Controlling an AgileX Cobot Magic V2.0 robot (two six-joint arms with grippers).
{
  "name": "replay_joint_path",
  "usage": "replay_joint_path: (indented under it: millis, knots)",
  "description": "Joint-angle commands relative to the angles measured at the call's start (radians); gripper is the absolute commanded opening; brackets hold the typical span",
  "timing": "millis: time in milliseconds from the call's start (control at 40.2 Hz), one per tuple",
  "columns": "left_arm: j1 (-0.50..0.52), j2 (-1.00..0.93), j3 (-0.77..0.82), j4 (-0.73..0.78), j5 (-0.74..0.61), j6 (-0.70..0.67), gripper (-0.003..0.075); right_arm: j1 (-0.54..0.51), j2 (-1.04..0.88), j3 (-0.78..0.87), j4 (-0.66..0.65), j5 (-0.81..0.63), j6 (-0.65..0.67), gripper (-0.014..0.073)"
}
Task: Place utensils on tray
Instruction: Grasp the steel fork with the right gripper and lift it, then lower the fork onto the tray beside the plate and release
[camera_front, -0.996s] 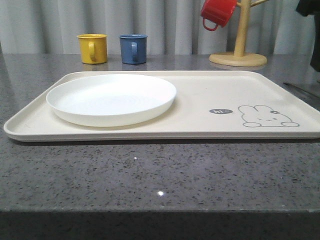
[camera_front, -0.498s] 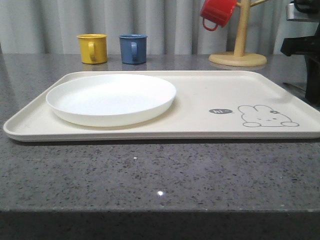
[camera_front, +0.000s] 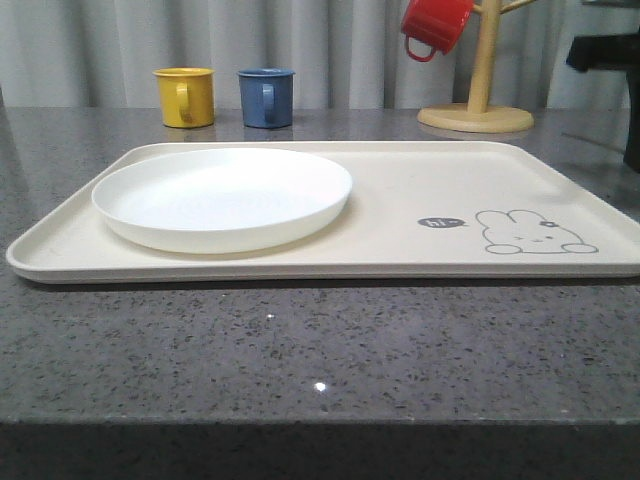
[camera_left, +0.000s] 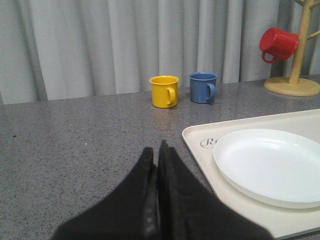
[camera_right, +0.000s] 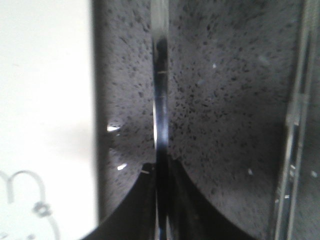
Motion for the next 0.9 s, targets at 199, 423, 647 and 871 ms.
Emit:
replay_joint_path:
  millis: [199,423,647,871]
  knots:
    - [-0.001,0.014,-0.027,-0.001,-0.080,-0.010,-0.0018,0.230,-0.068,-0.208,-0.094,0.104,0.276,-0.0060]
    - [-0.001,0.014,-0.027,-0.001,-0.080,-0.010,-0.0018,0.385,-0.023,-0.232,-0.076,0.032,0.367,-0.0060]
    - [-0.001,0.014,-0.027,-0.001,-0.080,-0.010,-0.0018,0.419,0.062,-0.232,-0.066,0.008,0.421,-0.0060]
    - [-0.001,0.014,-0.027,-0.001,-0.080,-0.010,-0.0018,0.419,0.132,-0.232,0.002,-0.017,0.436,-0.0057]
